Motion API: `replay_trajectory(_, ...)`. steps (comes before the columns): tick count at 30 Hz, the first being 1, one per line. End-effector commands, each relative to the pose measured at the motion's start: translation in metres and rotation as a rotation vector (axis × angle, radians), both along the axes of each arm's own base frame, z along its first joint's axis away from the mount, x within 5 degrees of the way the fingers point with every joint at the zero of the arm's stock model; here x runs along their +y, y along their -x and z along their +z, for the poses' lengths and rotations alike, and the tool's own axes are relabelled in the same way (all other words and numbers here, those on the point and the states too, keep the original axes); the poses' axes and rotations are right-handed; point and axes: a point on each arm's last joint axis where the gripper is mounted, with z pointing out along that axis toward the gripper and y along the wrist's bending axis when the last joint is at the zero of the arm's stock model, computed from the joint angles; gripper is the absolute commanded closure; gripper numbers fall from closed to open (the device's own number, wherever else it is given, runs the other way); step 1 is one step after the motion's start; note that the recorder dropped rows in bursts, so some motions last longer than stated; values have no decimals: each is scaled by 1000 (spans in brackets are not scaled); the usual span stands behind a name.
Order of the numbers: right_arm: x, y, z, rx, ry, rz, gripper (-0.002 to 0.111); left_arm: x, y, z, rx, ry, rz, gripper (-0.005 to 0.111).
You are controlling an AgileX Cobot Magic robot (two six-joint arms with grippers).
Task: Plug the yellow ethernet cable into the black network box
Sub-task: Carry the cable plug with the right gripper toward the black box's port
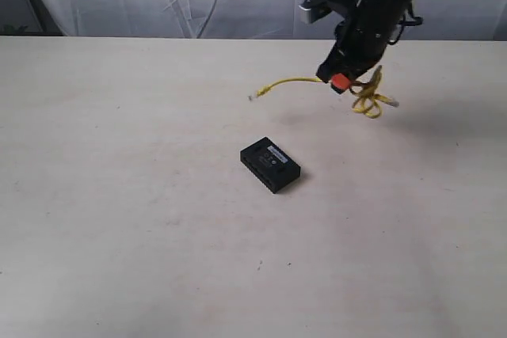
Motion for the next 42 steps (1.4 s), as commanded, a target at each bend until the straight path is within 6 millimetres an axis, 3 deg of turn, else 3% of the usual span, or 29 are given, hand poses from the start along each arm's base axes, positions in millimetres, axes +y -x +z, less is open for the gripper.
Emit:
replay_trajectory(1, -35, 36, 21, -26, -10, -85, 109, 1, 0, 0, -13, 2, 6, 106)
replay_trajectory(4, -51, 65, 31, -33, -4, -114, 109, 1, 0, 0, -13, 2, 6, 106)
replay_trajectory(9, -62, 107, 18, 4, 24, -128, 109, 1, 0, 0, -13, 2, 6, 106)
replay_trajectory(17, -69, 137, -20, 60, 52, -158, 109, 0, 0, -1, -9, 2, 4, 106)
replay_trajectory(26, -69, 137, -29, 0, 37, -188, 105, 0, 0, -1, -6, 2, 3, 106)
replay_trajectory(31, -70, 136, -36, 19, 48, -182, 68, 0, 0, -1, -6, 0, 3, 106)
replay_trajectory(35, -69, 132, -37, -7, 44, -188, 50, 0, 0, -1, -6, 0, 3, 106)
replay_trajectory(39, -62, 121, -18, -65, -49, -227, 55, 0, 0, -1, -6, 0, 3, 106)
replay_trajectory(42, -48, 119, -10, -50, -134, -93, 68, 0, 0, -1, -6, 0, 3, 106)
